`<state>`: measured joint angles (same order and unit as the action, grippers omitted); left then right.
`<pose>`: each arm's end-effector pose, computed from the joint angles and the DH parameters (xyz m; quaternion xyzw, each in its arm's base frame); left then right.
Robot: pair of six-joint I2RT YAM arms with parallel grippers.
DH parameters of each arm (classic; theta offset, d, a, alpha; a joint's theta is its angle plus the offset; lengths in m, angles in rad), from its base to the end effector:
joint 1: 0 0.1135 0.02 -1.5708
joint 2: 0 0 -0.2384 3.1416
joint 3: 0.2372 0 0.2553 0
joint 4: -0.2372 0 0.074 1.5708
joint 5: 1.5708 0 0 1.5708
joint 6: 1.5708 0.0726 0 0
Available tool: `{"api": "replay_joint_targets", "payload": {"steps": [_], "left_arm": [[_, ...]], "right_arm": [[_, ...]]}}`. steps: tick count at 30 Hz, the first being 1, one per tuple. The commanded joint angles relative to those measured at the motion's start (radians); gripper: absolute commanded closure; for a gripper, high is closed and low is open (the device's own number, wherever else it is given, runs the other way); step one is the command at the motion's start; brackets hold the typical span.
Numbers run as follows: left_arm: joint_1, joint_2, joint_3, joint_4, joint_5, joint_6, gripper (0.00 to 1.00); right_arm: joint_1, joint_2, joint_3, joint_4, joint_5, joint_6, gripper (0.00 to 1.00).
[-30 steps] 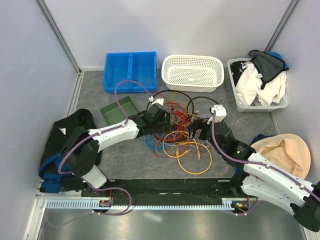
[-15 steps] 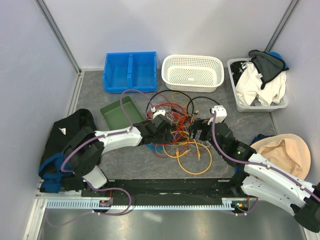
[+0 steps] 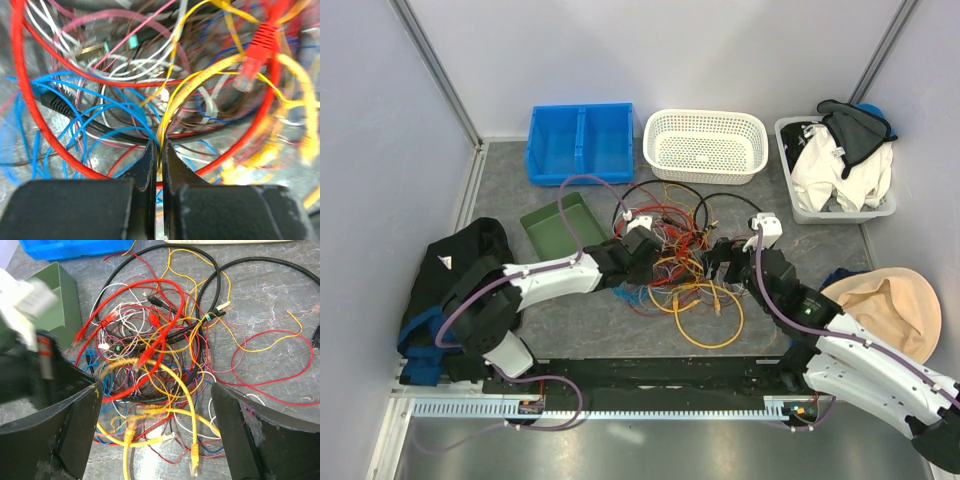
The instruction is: Untangle the cables
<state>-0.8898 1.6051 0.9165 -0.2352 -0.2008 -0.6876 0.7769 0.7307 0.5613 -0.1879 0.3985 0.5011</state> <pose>0.2287 -0.2592 0.1246 0.0635 0.9418 -0.1574 0.2903 0.1832 0.1406 0.2406 0.0011 0.8131 0.2028 0.5456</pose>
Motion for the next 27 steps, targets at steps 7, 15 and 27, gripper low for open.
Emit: {"api": "replay_joint_targets", "payload": {"steps": [7,15,27], "left_arm": [[-0.003,-0.266,0.257,-0.035,-0.015,0.152,0.98],[-0.005,-0.205,0.496,-0.087,-0.009,0.345,0.98],[-0.051,0.073,0.574,-0.282,-0.353,0.424,0.98]], "right_arm": [[0.002,-0.047,0.055,-0.013,-0.007,0.016,0.03],[0.002,-0.106,0.114,-0.001,-0.035,0.017,0.03],[0.002,-0.171,0.115,-0.045,0.006,0.019,0.04]]}}
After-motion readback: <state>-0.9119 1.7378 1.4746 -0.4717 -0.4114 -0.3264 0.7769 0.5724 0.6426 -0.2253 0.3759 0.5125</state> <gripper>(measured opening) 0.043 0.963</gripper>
